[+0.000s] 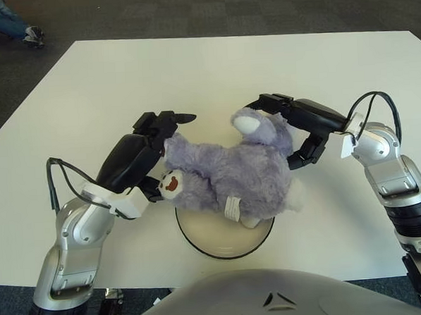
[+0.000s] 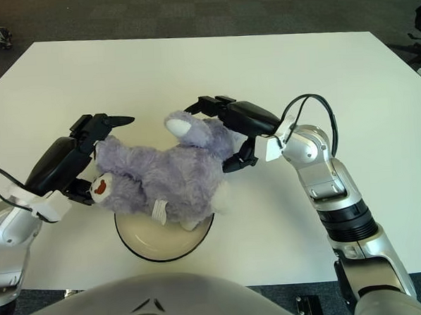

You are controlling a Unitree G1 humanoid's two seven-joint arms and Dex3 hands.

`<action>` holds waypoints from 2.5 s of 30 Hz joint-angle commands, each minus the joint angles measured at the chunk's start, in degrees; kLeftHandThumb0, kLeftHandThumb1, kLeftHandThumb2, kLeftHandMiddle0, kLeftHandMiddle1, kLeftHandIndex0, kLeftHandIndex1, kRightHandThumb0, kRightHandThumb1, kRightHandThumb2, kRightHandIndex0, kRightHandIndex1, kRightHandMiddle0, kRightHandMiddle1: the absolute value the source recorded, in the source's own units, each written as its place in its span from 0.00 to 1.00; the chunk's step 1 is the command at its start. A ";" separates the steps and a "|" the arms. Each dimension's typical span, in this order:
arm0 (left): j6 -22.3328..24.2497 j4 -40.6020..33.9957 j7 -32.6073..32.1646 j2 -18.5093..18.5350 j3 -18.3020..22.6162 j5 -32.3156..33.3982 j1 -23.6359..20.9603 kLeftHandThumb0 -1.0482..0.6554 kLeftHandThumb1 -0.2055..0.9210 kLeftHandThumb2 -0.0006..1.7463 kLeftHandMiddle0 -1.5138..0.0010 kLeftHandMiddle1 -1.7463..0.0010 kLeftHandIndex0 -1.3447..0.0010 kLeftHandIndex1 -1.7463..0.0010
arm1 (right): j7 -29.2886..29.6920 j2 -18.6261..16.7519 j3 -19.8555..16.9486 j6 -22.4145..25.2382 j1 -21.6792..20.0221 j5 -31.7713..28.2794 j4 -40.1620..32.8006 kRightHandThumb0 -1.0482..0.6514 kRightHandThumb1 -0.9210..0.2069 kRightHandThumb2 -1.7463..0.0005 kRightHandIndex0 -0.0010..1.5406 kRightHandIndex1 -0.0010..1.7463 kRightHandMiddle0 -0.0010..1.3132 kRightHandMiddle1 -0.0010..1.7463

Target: Put the doll into the plate.

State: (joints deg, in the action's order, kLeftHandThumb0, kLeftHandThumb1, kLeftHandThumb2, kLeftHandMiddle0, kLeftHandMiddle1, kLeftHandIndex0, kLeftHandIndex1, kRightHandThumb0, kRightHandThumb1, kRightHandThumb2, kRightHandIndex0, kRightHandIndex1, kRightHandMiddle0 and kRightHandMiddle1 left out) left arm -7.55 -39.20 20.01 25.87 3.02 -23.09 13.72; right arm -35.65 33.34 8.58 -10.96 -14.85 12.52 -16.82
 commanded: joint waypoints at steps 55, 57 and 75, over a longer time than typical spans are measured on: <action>6.85 -4.15 3.42 5.87 15.38 -1.41 0.01 0.08 0.80 0.36 1.00 0.74 1.00 0.65 | 0.36 2.90 -0.96 -0.58 -1.02 1.76 0.14 0.34 0.65 0.37 0.03 0.33 0.00 0.46; 6.58 -3.89 3.07 5.55 15.51 -0.67 -0.15 0.06 0.83 0.34 1.00 0.76 1.00 0.66 | 0.27 3.12 -1.16 0.07 -0.89 2.10 -0.22 0.33 0.65 0.37 0.03 0.32 0.00 0.44; -0.69 0.25 -2.48 3.74 14.86 -0.17 -1.81 0.03 0.91 0.29 0.96 0.72 1.00 0.59 | 1.12 4.97 -7.62 0.59 -0.73 0.81 -1.25 0.32 0.66 0.39 0.03 0.32 0.00 0.44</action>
State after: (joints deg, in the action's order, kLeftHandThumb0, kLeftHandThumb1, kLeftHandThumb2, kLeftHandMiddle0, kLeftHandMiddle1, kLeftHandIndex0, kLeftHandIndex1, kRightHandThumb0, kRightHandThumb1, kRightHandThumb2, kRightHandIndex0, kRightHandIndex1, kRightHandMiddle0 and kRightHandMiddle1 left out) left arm -6.33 -40.35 19.38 29.19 18.03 -21.34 13.02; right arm -35.22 37.15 2.60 -10.38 -14.85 13.86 -17.61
